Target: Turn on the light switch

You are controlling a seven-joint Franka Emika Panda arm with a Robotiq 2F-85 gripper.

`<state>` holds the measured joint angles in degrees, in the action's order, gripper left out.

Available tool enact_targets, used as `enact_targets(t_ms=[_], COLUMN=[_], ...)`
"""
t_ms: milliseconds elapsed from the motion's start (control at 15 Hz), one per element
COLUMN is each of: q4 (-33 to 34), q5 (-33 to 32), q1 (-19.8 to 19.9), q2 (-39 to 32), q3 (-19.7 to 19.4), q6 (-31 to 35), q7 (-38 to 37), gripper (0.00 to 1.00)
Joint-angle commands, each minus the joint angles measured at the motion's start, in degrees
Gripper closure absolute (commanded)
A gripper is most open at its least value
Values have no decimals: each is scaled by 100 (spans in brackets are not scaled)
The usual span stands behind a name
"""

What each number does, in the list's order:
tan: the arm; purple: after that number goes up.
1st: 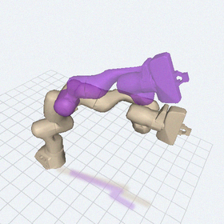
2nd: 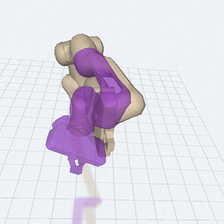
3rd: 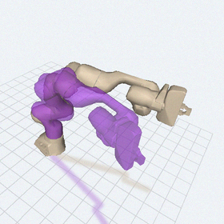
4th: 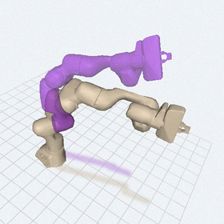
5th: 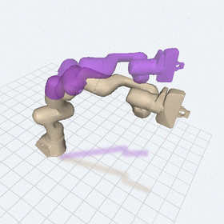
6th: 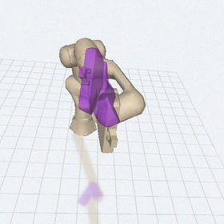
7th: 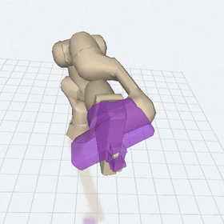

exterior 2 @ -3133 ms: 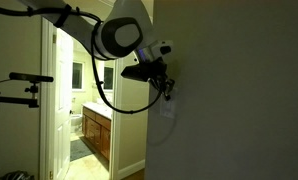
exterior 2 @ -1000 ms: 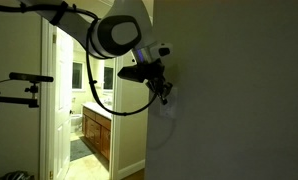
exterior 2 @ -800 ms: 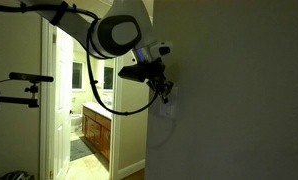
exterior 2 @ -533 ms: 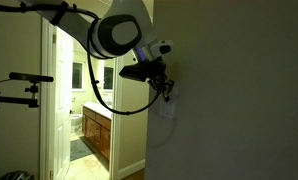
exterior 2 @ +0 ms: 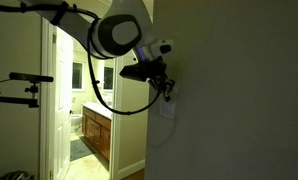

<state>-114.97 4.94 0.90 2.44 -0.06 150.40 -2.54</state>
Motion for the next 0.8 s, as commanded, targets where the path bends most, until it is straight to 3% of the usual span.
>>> enact_targets(t_ms=[0,400,733], q4=[-80,-121,-156], q5=[-76,-196,-139], q1=[3,6,-8], q2=[56,113,137], q3=[-25,-17,-13], q6=[82,-248,-116], q7=[-140,-278,-210], gripper=[96,95,95])
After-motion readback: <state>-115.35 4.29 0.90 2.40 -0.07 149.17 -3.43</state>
